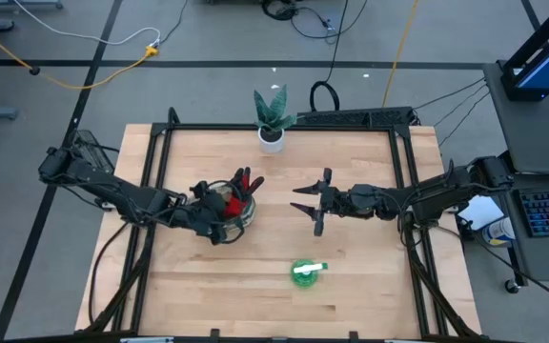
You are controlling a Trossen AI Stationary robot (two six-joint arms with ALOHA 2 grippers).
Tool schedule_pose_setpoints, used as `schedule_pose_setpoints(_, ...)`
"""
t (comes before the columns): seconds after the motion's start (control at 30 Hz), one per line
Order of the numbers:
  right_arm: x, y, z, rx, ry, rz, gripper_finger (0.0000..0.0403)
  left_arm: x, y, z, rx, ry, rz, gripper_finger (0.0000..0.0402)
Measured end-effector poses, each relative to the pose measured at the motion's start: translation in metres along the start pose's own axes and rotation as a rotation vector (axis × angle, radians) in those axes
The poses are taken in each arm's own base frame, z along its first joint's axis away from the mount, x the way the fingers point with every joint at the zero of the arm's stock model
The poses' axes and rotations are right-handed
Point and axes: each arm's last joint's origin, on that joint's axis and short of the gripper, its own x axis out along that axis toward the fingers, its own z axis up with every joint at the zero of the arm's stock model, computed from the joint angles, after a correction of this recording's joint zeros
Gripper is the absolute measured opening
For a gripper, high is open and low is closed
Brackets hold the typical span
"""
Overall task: Pick & Place Garden tools in Gardening bag
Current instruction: Put the red gloves into the white gardening bag
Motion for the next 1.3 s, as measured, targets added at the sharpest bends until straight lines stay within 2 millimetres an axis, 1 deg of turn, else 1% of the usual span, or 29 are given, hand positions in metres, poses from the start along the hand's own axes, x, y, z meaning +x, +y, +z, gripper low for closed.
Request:
schedule_pose_setpoints(0.1, 0.0, 0.0, 0.0, 0.0, -0.002, 0.0, 0.0167, 0.0, 0.0, 0.0, -0.001, 0.0, -0.001, 0.0177)
schedule_pose_setpoints(0.43, 0.0, 0.0, 0.0, 0.0, 0.0, 0.001, 0.0167, 0.002, 0.009, -0.007, 0.033, 0.098, 0.044, 0.0177)
schedule_pose_setpoints(0.5, 0.0, 0.0, 0.0, 0.0, 0.0, 0.001, 0.0167, 0.003, 0.011, -0.007, 0.036, 0.106, 0.053, 0.0171)
schedule_pose_setpoints(0.53, 0.0, 0.0, 0.0, 0.0, 0.0, 0.001, 0.0167, 0.003, 0.012, -0.007, 0.042, 0.108, 0.057, 0.0161)
schedule_pose_setpoints(0.6, 0.0, 0.0, 0.0, 0.0, 0.0, 0.001, 0.0167, 0.004, 0.013, -0.007, 0.053, 0.112, 0.061, 0.0127)
schedule_pose_setpoints(0.73, 0.0, 0.0, 0.0, 0.0, 0.0, 0.001, 0.0167, 0.005, 0.015, -0.005, 0.034, 0.102, 0.065, 0.0031)
schedule_pose_setpoints(0.77, 0.0, 0.0, 0.0, 0.0, 0.0, 0.002, 0.0167, 0.005, 0.015, -0.004, 0.024, 0.095, 0.063, 0.0016)
schedule_pose_setpoints(0.8, 0.0, 0.0, 0.0, 0.0, 0.0, 0.002, 0.0167, 0.006, 0.015, -0.003, 0.011, 0.088, 0.061, 0.001)
schedule_pose_setpoints(0.83, 0.0, 0.0, 0.0, 0.0, 0.0, 0.001, 0.0167, 0.005, 0.014, -0.002, 0.004, 0.083, 0.051, 0.0014)
schedule_pose_setpoints(0.9, 0.0, 0.0, 0.0, 0.0, 0.0, 0.002, 0.0167, 0.003, 0.013, -0.002, 0.01, 0.087, 0.015, 0.0033)
schedule_pose_setpoints(0.97, 0.0, 0.0, 0.0, -0.001, 0.003, 0.001, 0.0167, 0.003, 0.012, -0.003, 0.027, 0.106, -0.019, 0.0061)
schedule_pose_setpoints(1.13, 0.0, 0.0, 0.0, -0.002, 0.005, 0.002, 0.0167, -0.001, 0.009, -0.004, 0.039, 0.106, -0.04, 0.0131)
schedule_pose_setpoints(1.2, 0.0, 0.0, -0.001, -0.002, 0.006, 0.002, 0.0167, -0.005, 0.009, -0.004, 0.038, 0.099, -0.05, 0.0153)
schedule_pose_setpoints(1.3, 0.0, 0.0, -0.001, -0.004, 0.012, 0.003, 0.0167, -0.013, 0.011, -0.003, 0.02, 0.076, -0.068, 0.0177)
